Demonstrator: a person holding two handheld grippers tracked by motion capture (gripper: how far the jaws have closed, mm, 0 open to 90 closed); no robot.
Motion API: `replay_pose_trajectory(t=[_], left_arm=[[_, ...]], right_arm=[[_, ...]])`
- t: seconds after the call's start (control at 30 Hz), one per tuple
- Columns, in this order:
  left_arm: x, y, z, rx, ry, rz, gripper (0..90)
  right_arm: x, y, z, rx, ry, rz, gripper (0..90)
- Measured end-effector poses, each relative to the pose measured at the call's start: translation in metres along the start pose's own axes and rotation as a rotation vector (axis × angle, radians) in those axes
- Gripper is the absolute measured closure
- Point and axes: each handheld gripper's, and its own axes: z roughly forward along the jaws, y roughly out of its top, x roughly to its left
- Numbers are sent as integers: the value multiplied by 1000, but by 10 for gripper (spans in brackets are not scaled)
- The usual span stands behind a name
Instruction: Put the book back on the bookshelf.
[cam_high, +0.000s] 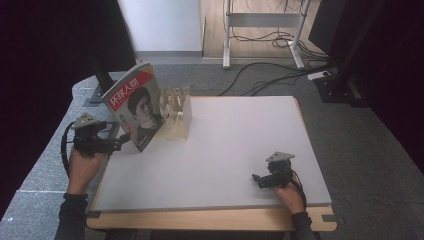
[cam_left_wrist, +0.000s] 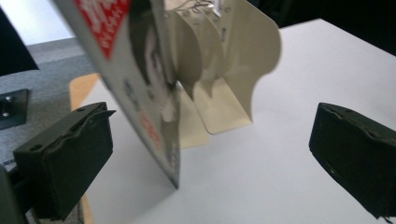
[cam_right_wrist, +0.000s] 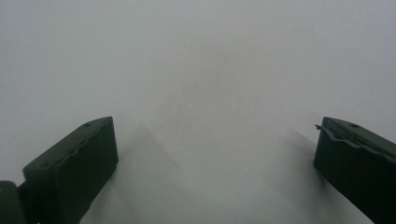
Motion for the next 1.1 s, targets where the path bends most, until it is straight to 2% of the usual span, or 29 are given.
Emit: replay_pose_trajectory(t=[0.2, 0.33, 0.57, 0.77, 0.87, 1.1], left_arm=[[-21, -8, 11, 28, -68, 46, 0], [-34, -16, 24, 29, -120, 58, 0], [-52, -31, 52, 31, -206, 39, 0], [-67, -47, 80, 72, -238, 59, 0], [-74, -57, 93, 94, -263, 56, 0], [-87, -82, 117, 152, -265, 76, 0]], right_arm=[[0, 0, 0, 0, 0, 1, 0], [0, 0, 0, 0, 0, 1, 0], [0, 0, 0, 1, 0, 3, 0], [0, 0, 0, 1, 0, 2, 0], [0, 0, 0, 0, 0, 2, 0], [0, 0, 0, 0, 0, 1, 0]])
